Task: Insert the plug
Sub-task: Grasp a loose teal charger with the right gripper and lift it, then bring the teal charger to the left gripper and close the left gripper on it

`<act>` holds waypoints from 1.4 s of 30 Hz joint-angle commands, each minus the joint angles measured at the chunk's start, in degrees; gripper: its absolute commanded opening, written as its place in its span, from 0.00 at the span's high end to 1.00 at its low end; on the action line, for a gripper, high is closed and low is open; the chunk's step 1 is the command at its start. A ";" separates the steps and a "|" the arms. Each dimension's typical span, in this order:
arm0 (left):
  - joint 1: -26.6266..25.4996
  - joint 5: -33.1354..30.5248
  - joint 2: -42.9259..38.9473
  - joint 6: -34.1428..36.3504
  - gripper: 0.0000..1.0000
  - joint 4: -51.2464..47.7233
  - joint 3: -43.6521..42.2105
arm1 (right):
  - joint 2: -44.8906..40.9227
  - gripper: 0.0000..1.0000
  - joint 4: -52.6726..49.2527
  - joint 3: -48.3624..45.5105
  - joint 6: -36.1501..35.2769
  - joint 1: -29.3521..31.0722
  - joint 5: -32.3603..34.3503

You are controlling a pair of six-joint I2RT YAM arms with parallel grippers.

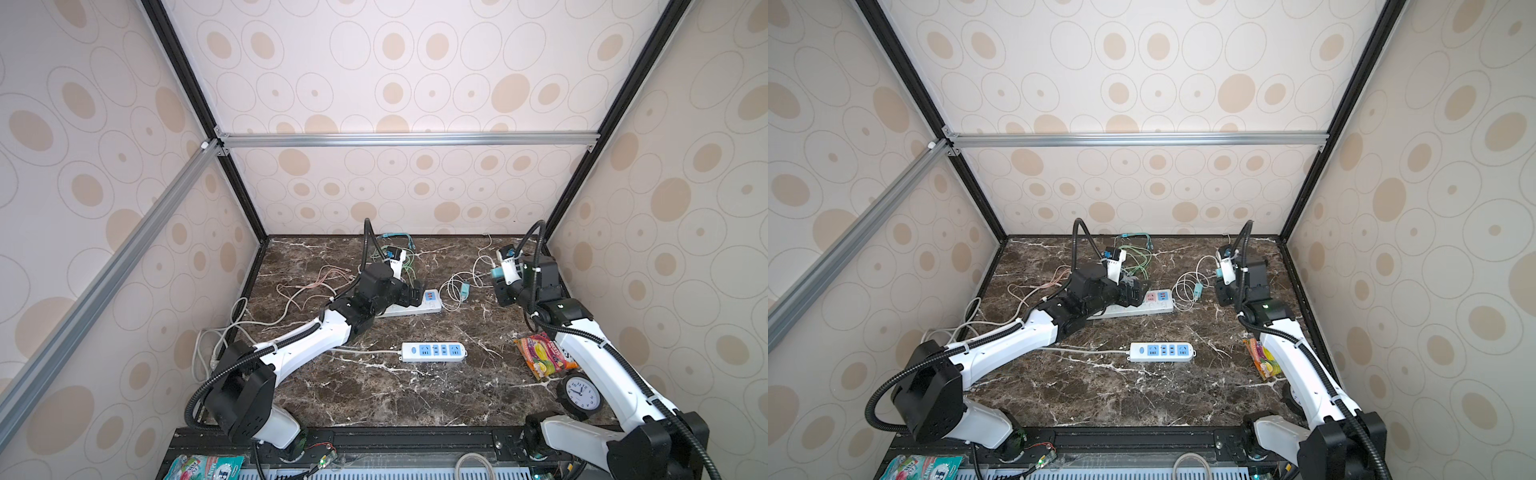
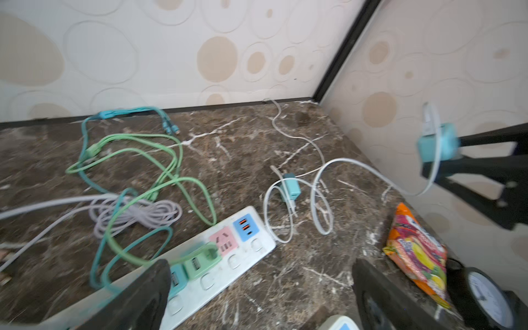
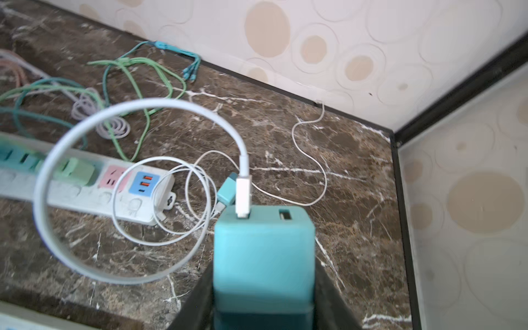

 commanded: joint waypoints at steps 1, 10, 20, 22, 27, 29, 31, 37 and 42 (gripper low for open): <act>0.20 13.60 2.55 2.29 0.02 -0.35 4.09 | -1.42 0.74 4.31 -1.00 -10.30 2.56 -2.67; 1.24 29.13 7.30 3.98 0.05 -10.27 11.65 | -2.01 0.74 6.27 -3.38 -20.03 8.11 -10.71; 4.76 37.89 2.66 4.82 0.04 -9.92 10.08 | -2.97 0.74 4.47 -3.47 -29.55 13.67 -10.63; 4.70 36.33 3.69 6.78 0.05 -13.84 12.06 | -2.72 0.74 4.38 -3.26 -32.25 15.43 -9.42; 4.76 39.00 5.81 9.51 0.13 -18.32 15.21 | -1.41 0.74 3.65 -2.21 -38.36 18.91 -6.19; 4.79 39.62 5.72 9.60 0.15 -18.17 15.10 | -1.22 0.74 3.71 -1.98 -39.60 20.16 -5.58; 4.83 40.79 5.56 9.26 0.20 -17.36 14.62 | -1.10 0.74 4.94 -2.20 -40.06 21.13 -5.16; 4.91 40.28 5.04 7.45 0.35 -15.81 12.74 | -1.05 0.73 9.16 -3.28 -39.54 22.59 -5.22; 5.71 39.27 5.41 5.82 0.38 -15.75 11.67 | -1.62 0.73 10.66 -3.61 -39.42 23.12 -5.79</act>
